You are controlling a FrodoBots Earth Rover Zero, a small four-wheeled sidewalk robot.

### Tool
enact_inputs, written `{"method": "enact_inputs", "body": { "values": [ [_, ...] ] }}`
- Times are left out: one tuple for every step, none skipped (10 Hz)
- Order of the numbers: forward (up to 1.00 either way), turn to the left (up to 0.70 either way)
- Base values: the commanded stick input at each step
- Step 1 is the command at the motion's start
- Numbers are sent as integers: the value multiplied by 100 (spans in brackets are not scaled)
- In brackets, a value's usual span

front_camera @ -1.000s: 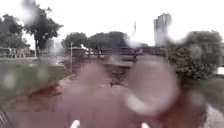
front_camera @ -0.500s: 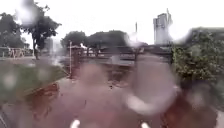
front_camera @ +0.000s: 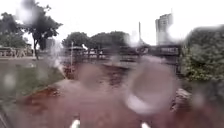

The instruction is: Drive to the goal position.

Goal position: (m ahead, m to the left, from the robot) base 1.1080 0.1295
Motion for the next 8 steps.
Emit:
{"method": "enact_inputs", "body": {
  "values": [
    [70,14],
    [70,24],
    [70,27],
    [70,27],
    [70,27],
    [70,23],
    [70,19],
    [70,15]
  ]
}}
